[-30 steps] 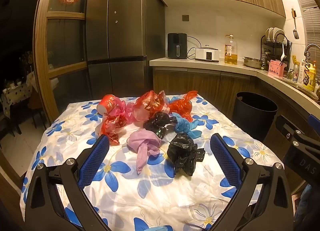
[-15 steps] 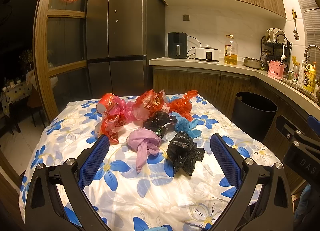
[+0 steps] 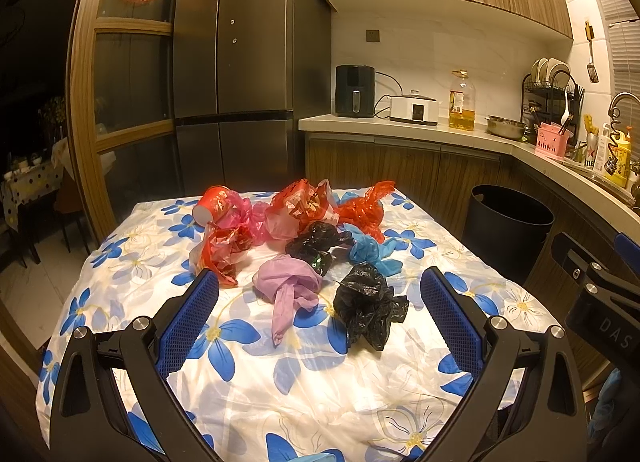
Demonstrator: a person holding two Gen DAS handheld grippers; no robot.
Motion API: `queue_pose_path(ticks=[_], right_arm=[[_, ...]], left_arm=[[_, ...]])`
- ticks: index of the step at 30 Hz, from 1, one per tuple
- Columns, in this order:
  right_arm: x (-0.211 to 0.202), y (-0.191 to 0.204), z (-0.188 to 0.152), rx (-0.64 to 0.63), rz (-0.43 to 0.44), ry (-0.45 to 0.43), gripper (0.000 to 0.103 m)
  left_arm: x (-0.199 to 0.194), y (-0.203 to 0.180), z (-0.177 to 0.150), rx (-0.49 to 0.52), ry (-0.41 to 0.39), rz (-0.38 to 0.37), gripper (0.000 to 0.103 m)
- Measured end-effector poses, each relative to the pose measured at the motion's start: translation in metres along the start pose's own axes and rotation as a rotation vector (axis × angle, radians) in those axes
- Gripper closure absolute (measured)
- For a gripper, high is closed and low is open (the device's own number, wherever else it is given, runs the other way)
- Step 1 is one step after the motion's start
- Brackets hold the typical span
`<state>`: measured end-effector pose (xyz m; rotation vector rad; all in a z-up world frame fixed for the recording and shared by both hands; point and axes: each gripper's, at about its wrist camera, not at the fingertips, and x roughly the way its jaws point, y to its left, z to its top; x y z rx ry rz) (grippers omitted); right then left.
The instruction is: Collect trash
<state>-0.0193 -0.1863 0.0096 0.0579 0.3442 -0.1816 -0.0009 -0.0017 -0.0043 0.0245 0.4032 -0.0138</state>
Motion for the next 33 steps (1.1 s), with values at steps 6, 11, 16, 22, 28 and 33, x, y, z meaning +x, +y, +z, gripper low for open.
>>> queue_pose_path(ticks=[6, 11, 16, 22, 28, 33], right_arm=[[-0.0001, 0.0003, -0.0001, 0.0, -0.001, -0.001, 0.005], [-0.0002, 0.0006, -0.0003, -0.001, -0.001, 0.0, 0.005], [-0.0002, 0.0016, -0.0007, -0.002, 0.002, -0.001, 0.005], [0.0001, 0.0027, -0.001, -0.002, 0.001, -0.001, 0.005], [0.0003, 0.0031, -0.0005, -0.003, 0.001, -0.003, 0.005], [0.0005, 0.0031, 0.0, -0.003, 0.001, -0.003, 0.005]], left_arm=[[0.0001, -0.0001, -0.0002, -0.002, 0.001, 0.0, 0.006], [-0.0003, -0.0005, -0.0003, -0.002, 0.0, -0.001, 0.006], [-0.0028, -0.0018, -0.0028, -0.003, 0.001, -0.003, 0.006], [-0.0027, -0.0014, -0.0028, -0.006, 0.001, -0.004, 0.006], [-0.0025, -0.0006, -0.0023, -0.006, 0.001, -0.003, 0.006], [-0.0028, -0.0011, -0.0026, -0.008, 0.0, -0.003, 0.006]])
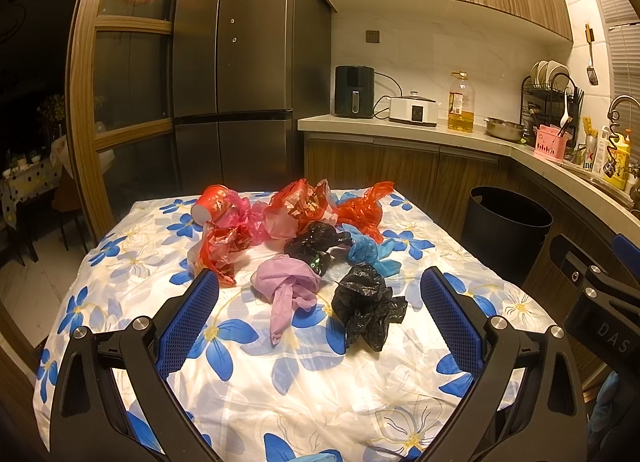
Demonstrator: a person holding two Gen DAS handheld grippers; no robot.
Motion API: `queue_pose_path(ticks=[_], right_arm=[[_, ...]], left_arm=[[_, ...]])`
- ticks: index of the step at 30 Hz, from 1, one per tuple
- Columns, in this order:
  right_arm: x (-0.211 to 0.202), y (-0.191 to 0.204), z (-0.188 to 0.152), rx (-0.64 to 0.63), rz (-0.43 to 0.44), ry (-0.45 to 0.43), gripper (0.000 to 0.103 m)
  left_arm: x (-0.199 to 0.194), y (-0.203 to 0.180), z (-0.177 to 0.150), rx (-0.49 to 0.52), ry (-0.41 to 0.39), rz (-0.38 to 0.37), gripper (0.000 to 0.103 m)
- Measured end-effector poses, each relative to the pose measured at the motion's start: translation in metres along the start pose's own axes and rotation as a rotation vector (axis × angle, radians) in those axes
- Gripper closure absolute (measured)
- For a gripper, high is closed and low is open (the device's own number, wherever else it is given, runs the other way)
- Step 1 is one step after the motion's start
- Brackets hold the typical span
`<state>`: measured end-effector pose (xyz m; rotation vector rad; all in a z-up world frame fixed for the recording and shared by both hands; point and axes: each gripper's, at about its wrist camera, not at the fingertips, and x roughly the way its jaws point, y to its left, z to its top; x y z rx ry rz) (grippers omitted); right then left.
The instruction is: Collect trash
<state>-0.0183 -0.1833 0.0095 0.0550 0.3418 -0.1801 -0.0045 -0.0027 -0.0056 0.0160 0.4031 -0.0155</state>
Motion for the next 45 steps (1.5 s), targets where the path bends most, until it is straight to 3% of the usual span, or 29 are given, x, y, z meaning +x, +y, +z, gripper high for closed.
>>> queue_pose_path(ticks=[27, 39, 43, 45], right_arm=[[0.005, -0.001, 0.003, 0.001, 0.013, -0.003, 0.005], [0.026, 0.001, -0.013, -0.015, 0.129, -0.048, 0.006], [0.045, 0.009, -0.022, -0.018, 0.187, -0.016, 0.019], [0.056, 0.014, -0.028, -0.01, 0.214, 0.005, 0.026]], left_arm=[[-0.001, -0.007, 0.001, -0.013, -0.009, -0.008, 0.006], [0.023, 0.022, -0.013, -0.073, -0.018, 0.035, 0.006], [0.035, 0.037, -0.023, -0.088, -0.018, 0.063, 0.006], [0.043, 0.043, -0.028, -0.101, -0.007, 0.069, 0.011]])
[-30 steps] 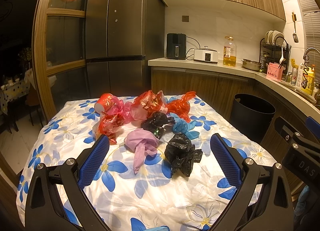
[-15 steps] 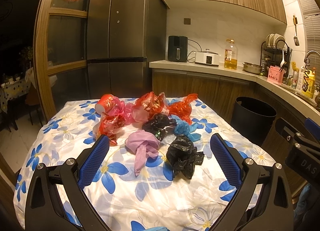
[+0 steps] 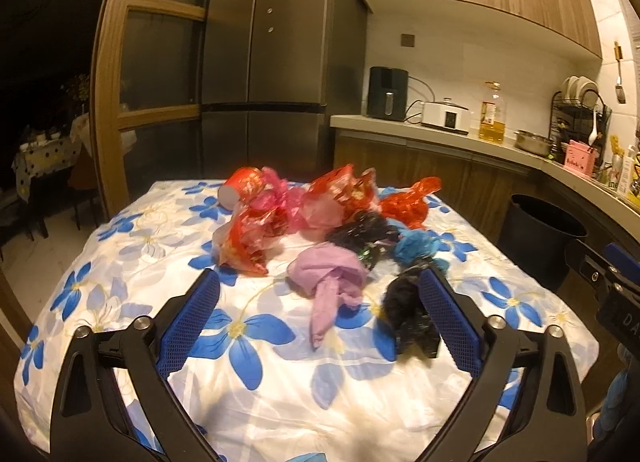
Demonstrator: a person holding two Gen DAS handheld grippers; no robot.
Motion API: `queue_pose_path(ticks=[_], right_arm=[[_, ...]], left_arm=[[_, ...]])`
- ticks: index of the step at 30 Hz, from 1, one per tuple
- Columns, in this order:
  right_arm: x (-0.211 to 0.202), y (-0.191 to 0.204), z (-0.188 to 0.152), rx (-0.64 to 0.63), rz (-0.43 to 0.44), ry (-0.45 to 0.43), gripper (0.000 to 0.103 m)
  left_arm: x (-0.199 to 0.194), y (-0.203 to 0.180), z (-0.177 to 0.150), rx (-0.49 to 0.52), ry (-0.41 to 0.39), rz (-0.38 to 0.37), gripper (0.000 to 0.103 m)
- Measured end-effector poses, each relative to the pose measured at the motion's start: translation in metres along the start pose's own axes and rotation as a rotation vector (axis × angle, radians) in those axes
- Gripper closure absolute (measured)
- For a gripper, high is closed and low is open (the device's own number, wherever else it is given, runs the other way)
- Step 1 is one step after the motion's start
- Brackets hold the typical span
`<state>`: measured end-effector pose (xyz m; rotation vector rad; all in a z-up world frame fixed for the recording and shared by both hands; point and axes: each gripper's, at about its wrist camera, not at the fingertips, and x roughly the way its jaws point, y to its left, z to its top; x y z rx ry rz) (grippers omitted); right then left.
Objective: Collect trash
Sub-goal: 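Grasp the black bag with the right tool while the left tool grasps the lilac bag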
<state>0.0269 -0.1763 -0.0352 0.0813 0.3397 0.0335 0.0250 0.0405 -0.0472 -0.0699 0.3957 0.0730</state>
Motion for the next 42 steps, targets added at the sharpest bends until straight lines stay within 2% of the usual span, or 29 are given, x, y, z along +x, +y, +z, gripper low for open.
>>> queue_pose_path(ticks=[6, 11, 18, 21, 23, 26, 28, 29, 35, 40, 42], right_arm=[[0.028, 0.018, -0.015, -0.007, 0.122, 0.039, 0.027], [0.051, 0.039, -0.025, -0.042, 0.187, 0.056, 0.028], [0.084, 0.061, -0.031, -0.063, 0.256, 0.084, 0.038], [0.1, 0.066, -0.039, -0.075, 0.268, 0.126, 0.055], [0.107, 0.065, -0.043, -0.071, 0.281, 0.162, 0.072], [0.11, 0.063, -0.046, -0.082, 0.29, 0.178, 0.092], [0.107, 0.061, -0.044, -0.087, 0.29, 0.163, 0.097], [0.106, 0.059, -0.043, -0.083, 0.291, 0.156, 0.099], [0.091, 0.042, -0.032, -0.066, 0.275, 0.101, 0.1], [0.082, 0.032, -0.025, -0.05, 0.268, 0.085, 0.1], [0.08, 0.03, -0.022, -0.046, 0.269, 0.081, 0.1]], left_arm=[[0.021, 0.012, -0.01, -0.029, 0.029, 0.01, 0.012], [0.036, 0.019, -0.013, -0.034, 0.024, 0.034, 0.012], [0.05, 0.031, -0.006, -0.083, -0.001, 0.041, 0.015], [0.058, 0.03, -0.003, -0.083, 0.012, 0.046, 0.02], [0.066, 0.027, -0.003, -0.075, 0.023, 0.047, 0.022], [0.076, 0.019, -0.002, -0.061, 0.039, 0.038, 0.023], [0.085, 0.012, -0.001, -0.053, 0.055, 0.032, 0.026], [0.09, 0.009, -0.001, -0.049, 0.066, 0.029, 0.031], [0.119, -0.002, -0.007, -0.046, 0.167, 0.034, 0.045], [0.133, -0.006, -0.013, -0.023, 0.247, 0.036, 0.068], [0.138, -0.006, -0.016, -0.025, 0.275, 0.036, 0.081]])
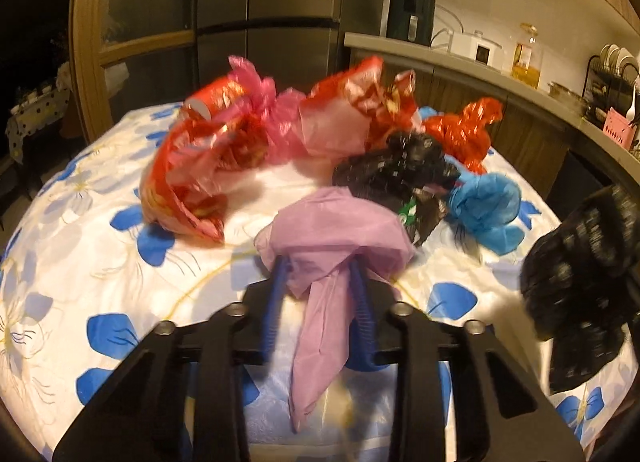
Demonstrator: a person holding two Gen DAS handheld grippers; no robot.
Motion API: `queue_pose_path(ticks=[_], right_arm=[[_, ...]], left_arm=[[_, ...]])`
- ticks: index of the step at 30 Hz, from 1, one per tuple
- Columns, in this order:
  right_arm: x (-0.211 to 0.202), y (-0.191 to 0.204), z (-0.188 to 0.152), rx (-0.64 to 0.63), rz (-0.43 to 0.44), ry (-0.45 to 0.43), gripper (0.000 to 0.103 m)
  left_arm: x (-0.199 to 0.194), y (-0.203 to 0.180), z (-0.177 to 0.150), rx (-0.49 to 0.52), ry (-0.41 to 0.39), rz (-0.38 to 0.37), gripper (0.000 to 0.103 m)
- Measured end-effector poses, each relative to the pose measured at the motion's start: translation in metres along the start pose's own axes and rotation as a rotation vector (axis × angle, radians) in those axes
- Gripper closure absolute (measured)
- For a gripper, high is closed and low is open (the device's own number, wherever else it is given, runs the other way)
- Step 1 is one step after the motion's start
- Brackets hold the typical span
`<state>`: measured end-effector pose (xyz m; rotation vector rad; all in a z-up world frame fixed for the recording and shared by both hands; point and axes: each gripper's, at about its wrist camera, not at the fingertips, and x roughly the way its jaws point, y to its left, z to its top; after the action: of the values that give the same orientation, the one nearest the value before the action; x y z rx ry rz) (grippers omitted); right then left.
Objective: Collect trash
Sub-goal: 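Grasp the black bag with the right tool while the left tool grasps the lilac bag, then carry the black and lilac bags with both tools over the black bin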
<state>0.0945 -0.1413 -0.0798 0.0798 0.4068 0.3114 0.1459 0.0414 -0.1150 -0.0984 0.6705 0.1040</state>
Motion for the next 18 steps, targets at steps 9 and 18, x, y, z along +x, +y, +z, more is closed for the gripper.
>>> queue_pose_path(ticks=[9, 18], right_arm=[[-0.015, -0.007, 0.008, 0.017, -0.008, -0.017, 0.1], [-0.03, -0.017, 0.02, 0.018, -0.032, -0.044, 0.1]], left_arm=[[-0.008, 0.011, -0.005, -0.048, 0.009, -0.033, 0.101], [-0.062, 0.018, 0.011, -0.079, -0.11, -0.013, 0.102]])
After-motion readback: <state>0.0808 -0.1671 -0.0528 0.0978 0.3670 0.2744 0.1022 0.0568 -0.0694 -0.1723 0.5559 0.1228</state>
